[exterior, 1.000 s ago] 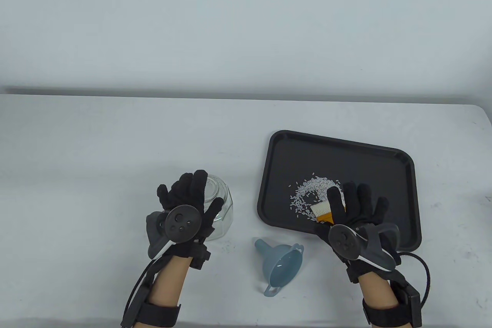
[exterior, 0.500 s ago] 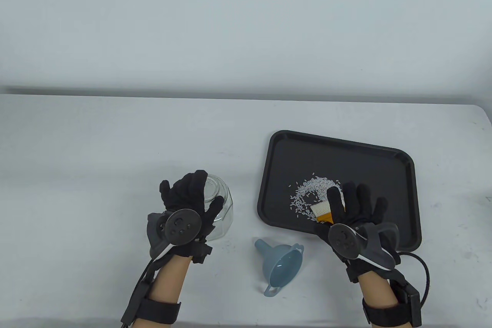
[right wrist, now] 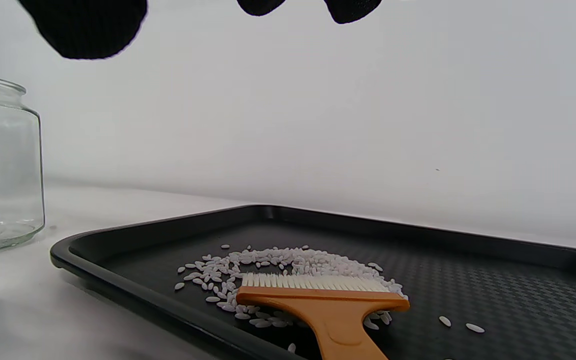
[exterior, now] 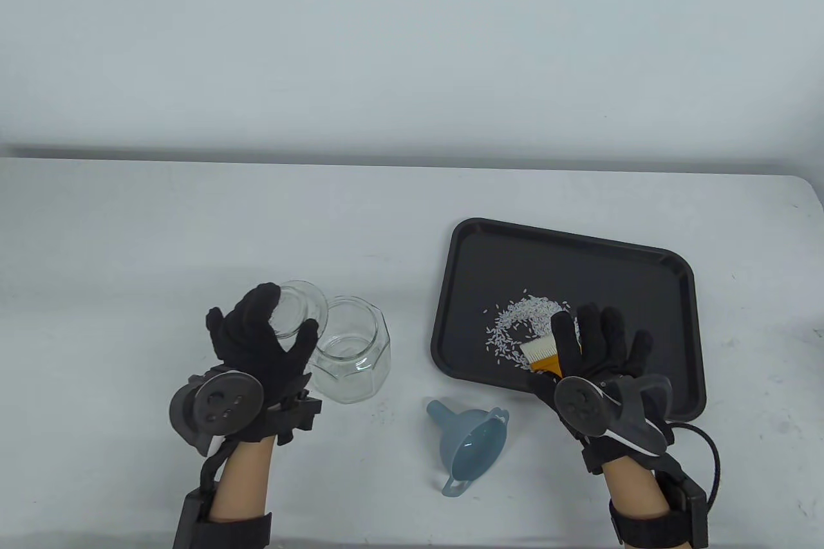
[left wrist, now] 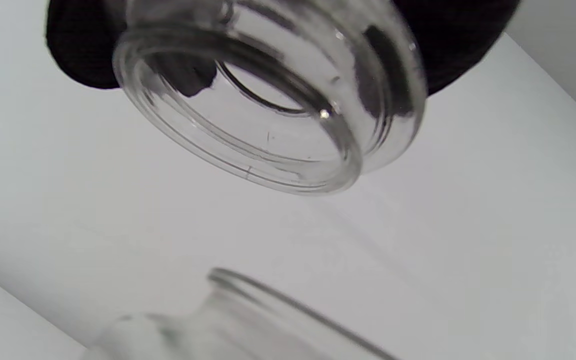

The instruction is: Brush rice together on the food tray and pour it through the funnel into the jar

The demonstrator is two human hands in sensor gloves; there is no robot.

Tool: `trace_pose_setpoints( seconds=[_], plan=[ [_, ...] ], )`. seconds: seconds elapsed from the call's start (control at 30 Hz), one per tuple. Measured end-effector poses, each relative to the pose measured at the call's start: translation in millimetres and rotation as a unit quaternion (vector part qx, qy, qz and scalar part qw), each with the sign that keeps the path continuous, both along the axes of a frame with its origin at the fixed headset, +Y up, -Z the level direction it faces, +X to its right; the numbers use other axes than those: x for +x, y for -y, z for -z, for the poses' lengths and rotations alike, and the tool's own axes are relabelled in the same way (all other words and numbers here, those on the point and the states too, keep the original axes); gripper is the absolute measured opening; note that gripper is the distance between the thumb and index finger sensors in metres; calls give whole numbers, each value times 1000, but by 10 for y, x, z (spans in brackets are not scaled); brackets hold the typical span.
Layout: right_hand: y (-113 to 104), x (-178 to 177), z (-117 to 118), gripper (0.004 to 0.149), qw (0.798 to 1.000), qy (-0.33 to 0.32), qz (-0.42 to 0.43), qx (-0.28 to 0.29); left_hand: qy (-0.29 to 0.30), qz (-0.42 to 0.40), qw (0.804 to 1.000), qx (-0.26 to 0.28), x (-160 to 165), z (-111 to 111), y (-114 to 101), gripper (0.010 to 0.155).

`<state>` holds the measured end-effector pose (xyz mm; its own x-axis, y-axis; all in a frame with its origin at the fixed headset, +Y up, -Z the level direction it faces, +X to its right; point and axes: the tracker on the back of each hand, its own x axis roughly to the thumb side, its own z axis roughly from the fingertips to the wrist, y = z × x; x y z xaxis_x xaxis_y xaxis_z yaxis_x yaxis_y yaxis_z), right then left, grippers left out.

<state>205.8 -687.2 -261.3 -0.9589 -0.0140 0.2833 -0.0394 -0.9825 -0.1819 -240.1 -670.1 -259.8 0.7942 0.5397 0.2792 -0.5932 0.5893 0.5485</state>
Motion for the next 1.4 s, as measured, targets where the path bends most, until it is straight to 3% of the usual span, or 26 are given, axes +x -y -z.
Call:
trace_pose_setpoints(
  seconds=[0.23,0.57,0.77,1.4],
  plan=[
    [13,-9,0,88,1000,-2,-1,-6,-71,49,993,-86,-400,71,338,73],
    [20,11,-1,88,1000,-1,-1,-7,-78,156,958,-227,-354,252,753,72],
    [24,11,0,88,1000,-2,-1,-8,-77,172,945,-269,-339,305,858,72],
    [36,4,1,88,1000,-1,-5,-16,-80,161,917,-355,-344,297,909,76]
  ],
)
